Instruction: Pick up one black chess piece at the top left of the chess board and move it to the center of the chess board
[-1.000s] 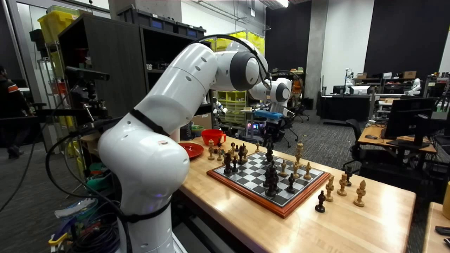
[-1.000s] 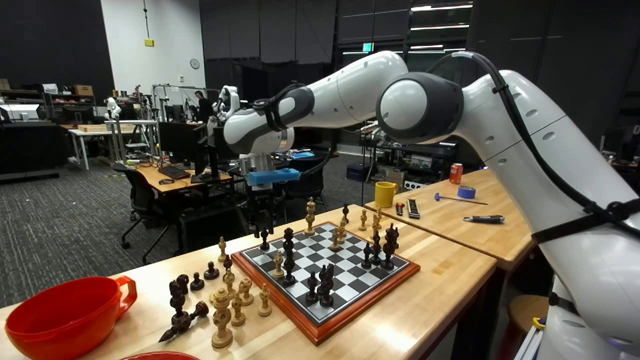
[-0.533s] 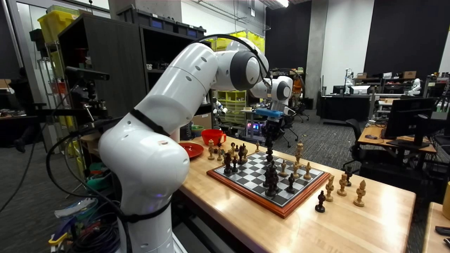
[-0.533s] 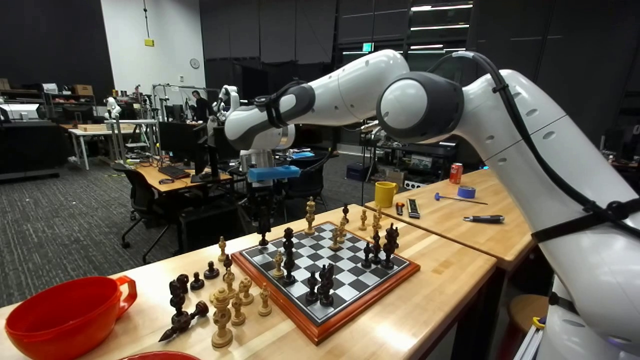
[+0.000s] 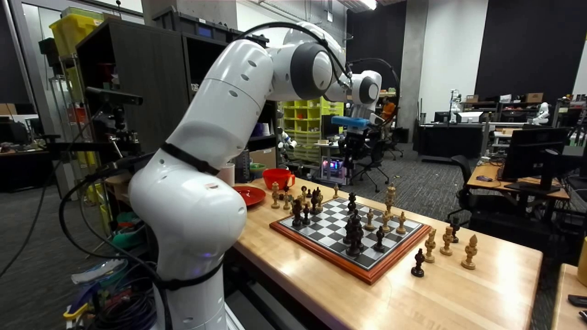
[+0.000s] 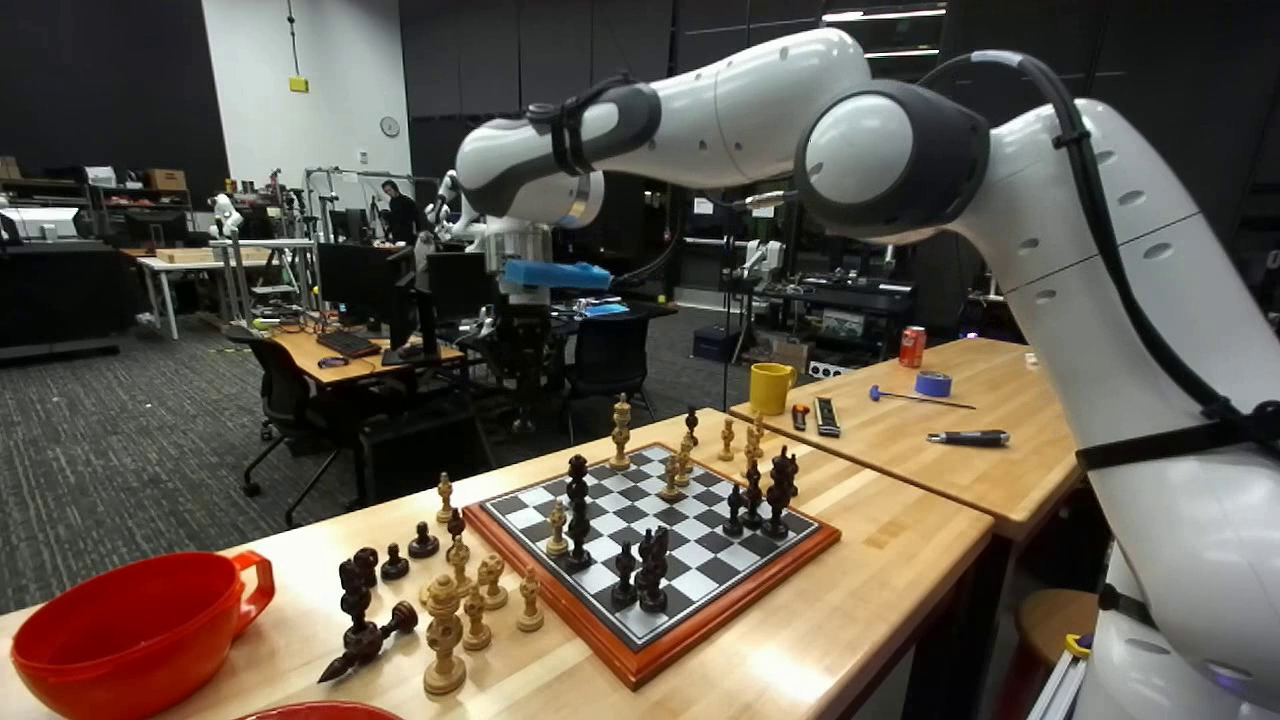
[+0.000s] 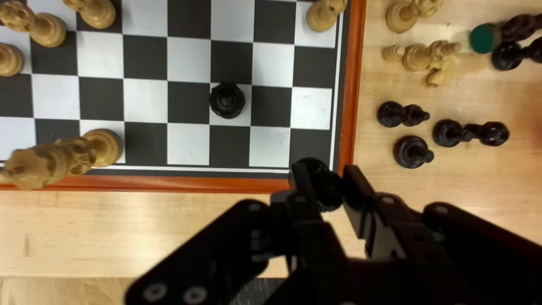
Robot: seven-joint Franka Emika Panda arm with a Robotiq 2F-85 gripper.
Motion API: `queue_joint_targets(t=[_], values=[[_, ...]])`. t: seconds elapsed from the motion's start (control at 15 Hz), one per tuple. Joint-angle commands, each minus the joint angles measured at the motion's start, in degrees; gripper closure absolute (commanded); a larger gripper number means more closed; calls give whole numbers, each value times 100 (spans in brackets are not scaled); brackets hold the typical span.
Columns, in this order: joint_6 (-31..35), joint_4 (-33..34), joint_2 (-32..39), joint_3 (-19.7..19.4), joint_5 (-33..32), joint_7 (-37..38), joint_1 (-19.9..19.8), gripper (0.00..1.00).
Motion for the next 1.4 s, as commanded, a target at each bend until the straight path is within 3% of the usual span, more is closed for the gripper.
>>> queue_joint_targets(t=[0.0, 0.33, 0.6, 1.33], values=[[-657, -550, -872, 102, 293, -637, -258, 94], [-1994, -933, -1457, 22, 560, -1430, -575, 94], [-2632, -1273, -1602, -53, 553, -1753, -723, 94], [-2602, -2496, -1569, -57, 350, -2005, -656, 94]])
